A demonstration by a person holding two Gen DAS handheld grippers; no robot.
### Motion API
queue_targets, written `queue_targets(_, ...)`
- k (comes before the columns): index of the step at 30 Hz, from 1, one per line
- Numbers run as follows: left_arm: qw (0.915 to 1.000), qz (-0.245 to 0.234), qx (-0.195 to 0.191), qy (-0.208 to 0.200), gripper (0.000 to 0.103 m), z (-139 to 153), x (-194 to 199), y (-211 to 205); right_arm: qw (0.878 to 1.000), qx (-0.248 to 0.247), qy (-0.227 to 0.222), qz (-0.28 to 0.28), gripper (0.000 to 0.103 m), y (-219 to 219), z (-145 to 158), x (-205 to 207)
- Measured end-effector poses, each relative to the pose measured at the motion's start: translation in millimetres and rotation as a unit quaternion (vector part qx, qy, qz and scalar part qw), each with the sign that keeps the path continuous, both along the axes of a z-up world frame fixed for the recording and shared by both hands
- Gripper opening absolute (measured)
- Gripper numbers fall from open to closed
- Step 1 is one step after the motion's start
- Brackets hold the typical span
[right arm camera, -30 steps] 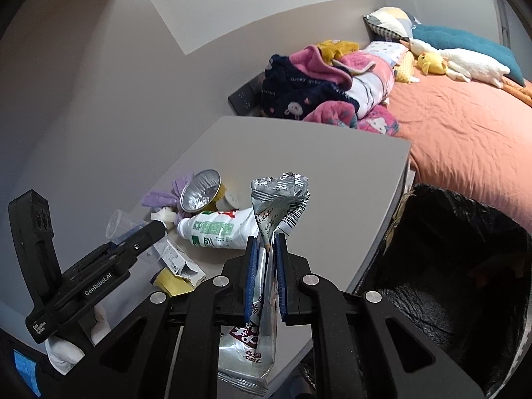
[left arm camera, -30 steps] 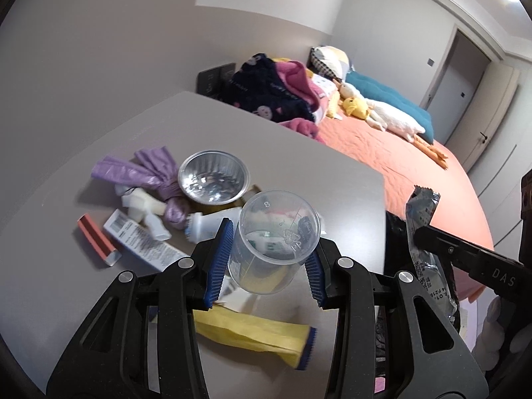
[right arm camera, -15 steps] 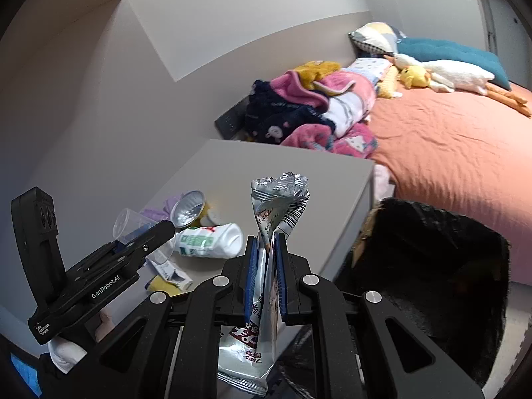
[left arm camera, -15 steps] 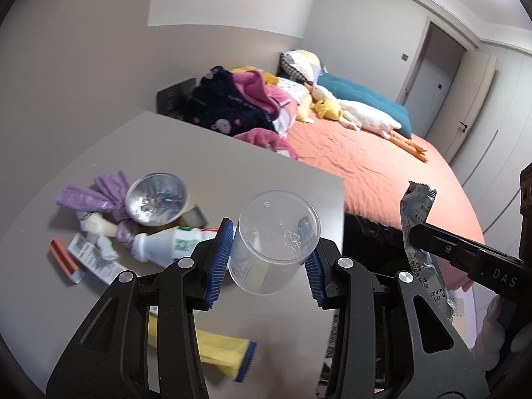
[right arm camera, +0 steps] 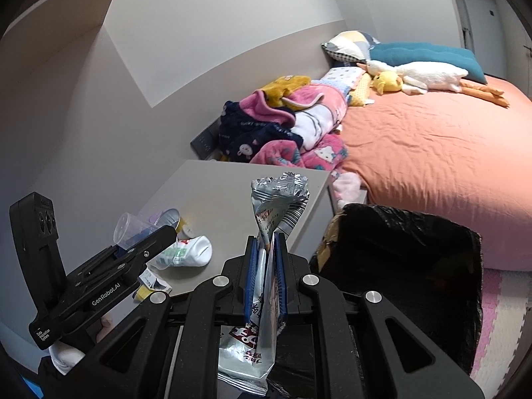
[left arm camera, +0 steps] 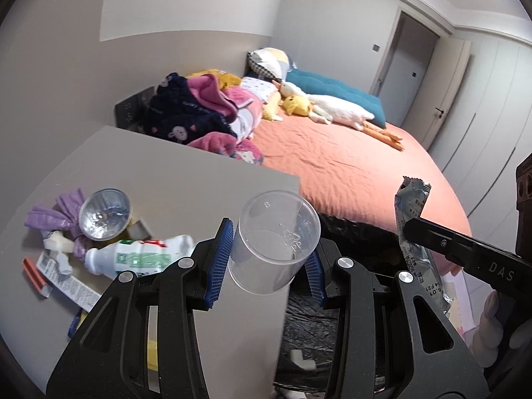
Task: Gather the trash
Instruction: 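Carry the cup and tube over the trash bag and open both tools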
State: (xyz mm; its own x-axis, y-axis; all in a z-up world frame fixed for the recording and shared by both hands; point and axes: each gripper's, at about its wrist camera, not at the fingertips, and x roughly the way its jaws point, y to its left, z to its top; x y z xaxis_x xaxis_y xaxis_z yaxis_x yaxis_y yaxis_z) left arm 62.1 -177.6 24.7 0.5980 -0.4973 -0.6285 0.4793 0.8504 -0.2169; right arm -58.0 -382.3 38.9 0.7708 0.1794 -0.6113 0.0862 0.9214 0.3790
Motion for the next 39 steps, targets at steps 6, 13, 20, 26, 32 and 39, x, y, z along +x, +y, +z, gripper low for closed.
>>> queue_targets(6, 0.9997, -0.026, -0.004, -0.001, 0.041, 3.7, -6.7, -19.6, 1.000, 0.006, -0.006, -0.020, 0.013, -19.3, 3.9, -11.6)
queue_targets(13, 0.9985, -0.055, -0.006, 0.002, 0.041, 3.7, -12.8, -45.4, 0.999, 0.009, -0.009, -0.038, 0.013, -41.0, 5.5, -21.7)
queue_targets(20, 0.9961, -0.079, -0.002, 0.040, 0.096, -2.7, -15.9, -77.4, 0.996, 0.022, -0.020, -0.081, 0.026, -71.7, 9.0, -35.8)
queue_targets(26, 0.9962, -0.080, 0.003, 0.035, 0.097, -3.7, -21.5, -97.4, 0.989, 0.007, -0.041, -0.145, 0.062, -99.6, 15.1, -53.1)
queue_targets(32, 0.9962, -0.083, 0.010, 0.025, 0.097, -2.0, -26.9, -108.5, 0.988, 0.016, -0.040, -0.150, 0.064, -111.1, 11.5, -54.6)
queue_targets(39, 0.9971, -0.071, 0.011, 0.026, 0.097, -1.5, -27.3, -101.1, 0.990, 0.022, -0.039, -0.131, 0.066, -105.5, 9.5, -46.6)
